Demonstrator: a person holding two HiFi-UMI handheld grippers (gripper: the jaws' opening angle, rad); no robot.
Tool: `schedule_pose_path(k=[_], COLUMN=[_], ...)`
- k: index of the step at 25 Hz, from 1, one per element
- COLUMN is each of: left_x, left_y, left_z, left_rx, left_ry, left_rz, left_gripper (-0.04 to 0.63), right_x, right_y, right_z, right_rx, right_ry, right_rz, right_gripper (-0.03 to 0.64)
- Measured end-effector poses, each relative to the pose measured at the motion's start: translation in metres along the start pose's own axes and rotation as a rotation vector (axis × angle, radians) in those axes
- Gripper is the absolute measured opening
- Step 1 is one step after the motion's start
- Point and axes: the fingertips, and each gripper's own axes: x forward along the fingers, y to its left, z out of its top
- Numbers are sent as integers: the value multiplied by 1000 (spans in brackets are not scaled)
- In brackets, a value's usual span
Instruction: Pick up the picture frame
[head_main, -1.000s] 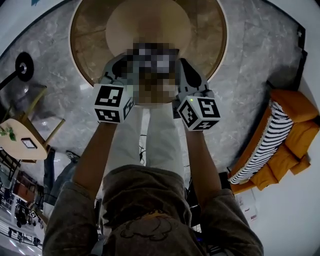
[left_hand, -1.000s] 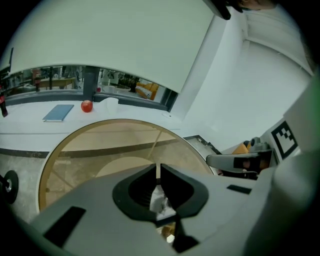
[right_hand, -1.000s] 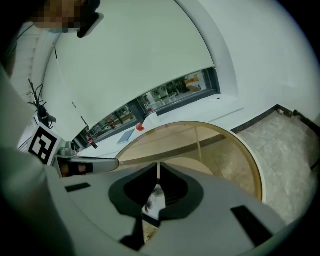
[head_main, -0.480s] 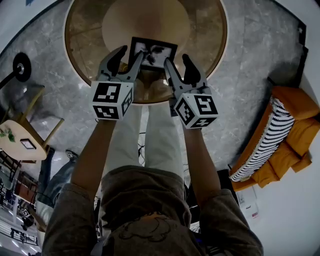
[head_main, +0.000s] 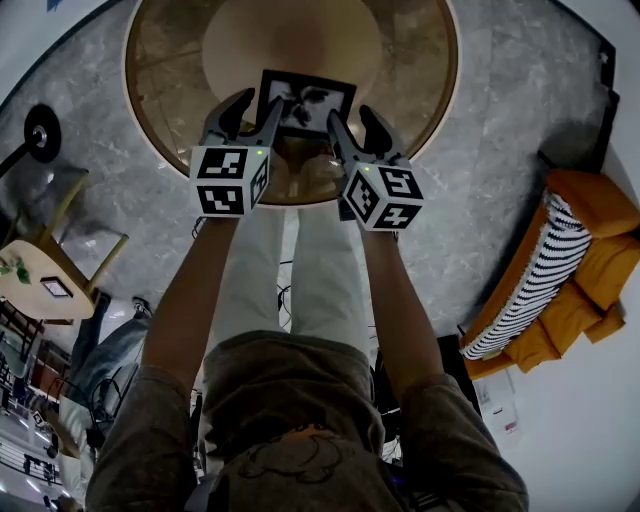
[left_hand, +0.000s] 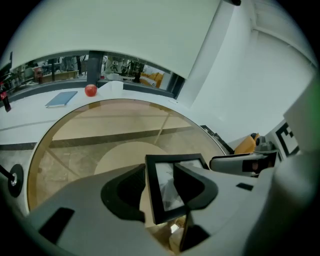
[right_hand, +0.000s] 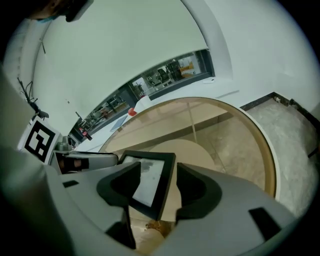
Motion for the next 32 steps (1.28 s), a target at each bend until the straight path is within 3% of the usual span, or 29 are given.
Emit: schedule_pose_path(k=[8,26,32], left_x=[11,12,13], left_y=[10,10,5], left_z=[-24,-25,-26], left_rx=[-27,-5,-10], left_ry=[42,44,50], left_rz=[40,64,54], left_gripper=[186,179,130], right_x=[11,10,11], right_y=[-7,-11,-13], right_z=[-22,-24,-23], right_rx=[28,-16,-9], right_ry=[45,50,50], right_rz=[-17,-46,-61], right_gripper=[216,150,135])
